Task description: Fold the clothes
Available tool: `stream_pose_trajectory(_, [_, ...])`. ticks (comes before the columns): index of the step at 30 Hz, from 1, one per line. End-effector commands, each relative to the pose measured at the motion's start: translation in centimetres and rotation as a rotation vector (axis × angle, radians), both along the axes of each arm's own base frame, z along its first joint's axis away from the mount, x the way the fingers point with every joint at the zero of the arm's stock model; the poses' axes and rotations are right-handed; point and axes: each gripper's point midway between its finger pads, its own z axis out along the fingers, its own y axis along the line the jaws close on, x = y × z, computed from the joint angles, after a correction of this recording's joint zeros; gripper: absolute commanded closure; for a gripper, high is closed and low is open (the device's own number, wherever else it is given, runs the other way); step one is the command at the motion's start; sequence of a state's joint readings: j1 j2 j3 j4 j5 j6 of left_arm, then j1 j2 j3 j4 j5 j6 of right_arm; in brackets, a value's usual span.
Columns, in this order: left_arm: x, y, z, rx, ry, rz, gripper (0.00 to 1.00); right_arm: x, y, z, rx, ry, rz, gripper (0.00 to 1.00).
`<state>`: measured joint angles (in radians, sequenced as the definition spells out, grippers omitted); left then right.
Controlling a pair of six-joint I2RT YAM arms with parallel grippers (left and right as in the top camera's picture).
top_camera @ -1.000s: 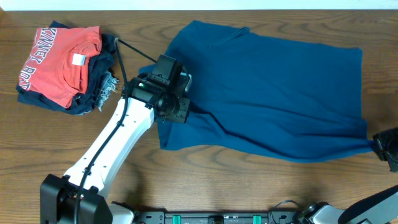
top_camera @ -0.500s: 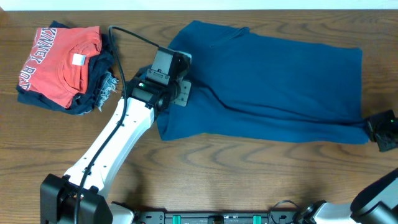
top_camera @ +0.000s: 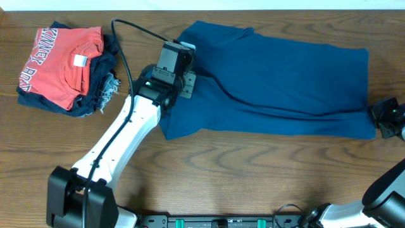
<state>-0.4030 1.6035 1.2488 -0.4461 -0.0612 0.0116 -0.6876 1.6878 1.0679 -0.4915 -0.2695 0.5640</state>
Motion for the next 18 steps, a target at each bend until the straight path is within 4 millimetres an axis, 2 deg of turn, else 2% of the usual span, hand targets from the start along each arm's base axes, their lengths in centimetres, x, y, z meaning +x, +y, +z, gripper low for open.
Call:
stream_pose_trajectory(1, [1.3, 1.1, 0.6, 0.055, -0.047, 0.039, 0.94, 1.2, 0.4, 0.8, 0.01, -0.047, 0.021, 0.99])
stream_pose_trajectory(11, [2.2, 2.9, -0.6, 0.07, -0.028, 0.086, 0.94, 2.7, -1.0, 2.0, -0.063, -0.122, 0.038, 0.99])
stream_pose_trajectory(14, [2.2, 3.6, -0.7, 0.072, -0.02, 0.102, 0.94, 3.9, -0.5, 2.9, -0.074, -0.191, 0.113, 0.99])
stream_pose_trajectory(18, [2.3, 3.8, -0.8, 0.07, -0.016, 0.109, 0.94, 3.9, -0.3, 2.9, -0.071, -0.193, 0.12, 0.96])
